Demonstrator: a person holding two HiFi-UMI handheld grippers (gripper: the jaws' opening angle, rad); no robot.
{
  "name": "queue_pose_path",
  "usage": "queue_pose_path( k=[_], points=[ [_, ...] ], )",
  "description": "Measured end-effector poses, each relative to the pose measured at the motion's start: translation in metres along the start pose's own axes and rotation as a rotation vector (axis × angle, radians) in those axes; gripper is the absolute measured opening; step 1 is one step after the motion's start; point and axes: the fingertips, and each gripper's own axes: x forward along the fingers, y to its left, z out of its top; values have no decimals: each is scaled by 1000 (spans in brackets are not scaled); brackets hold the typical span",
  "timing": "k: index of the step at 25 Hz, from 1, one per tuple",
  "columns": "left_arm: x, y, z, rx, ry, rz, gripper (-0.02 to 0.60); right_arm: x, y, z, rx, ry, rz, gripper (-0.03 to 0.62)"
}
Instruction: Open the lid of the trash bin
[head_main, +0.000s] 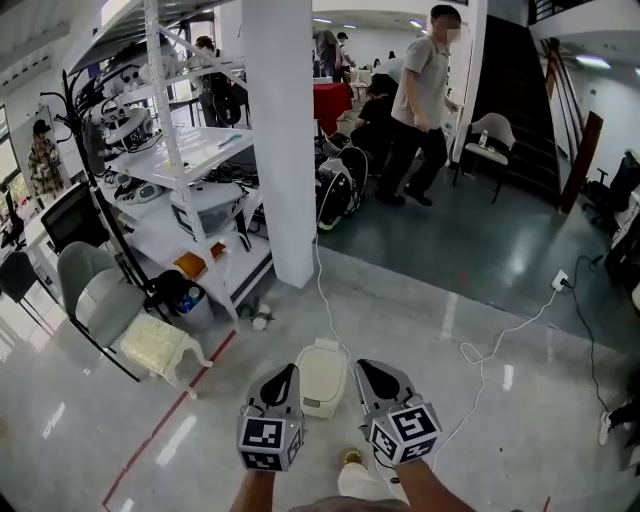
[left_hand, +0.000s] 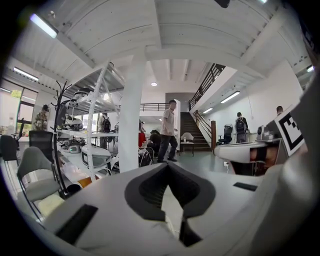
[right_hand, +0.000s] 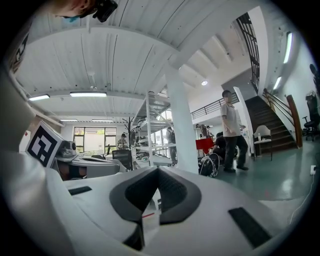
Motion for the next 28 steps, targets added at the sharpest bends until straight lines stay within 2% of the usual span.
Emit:
queue_pose_path(
  k=[7, 12, 18, 28],
  points=[
    [52, 14, 13, 2, -2, 25, 6, 49, -33, 10, 4, 6, 41, 35],
    [94, 25, 24, -28, -8, 64, 6, 82, -65, 20, -1, 7, 71, 35],
    [139, 31, 36, -9, -29, 106, 6, 119, -103, 22, 5, -1, 110, 35],
    [167, 61, 42, 12, -50, 144, 5, 154, -112, 21, 25, -11, 128, 35]
  ],
)
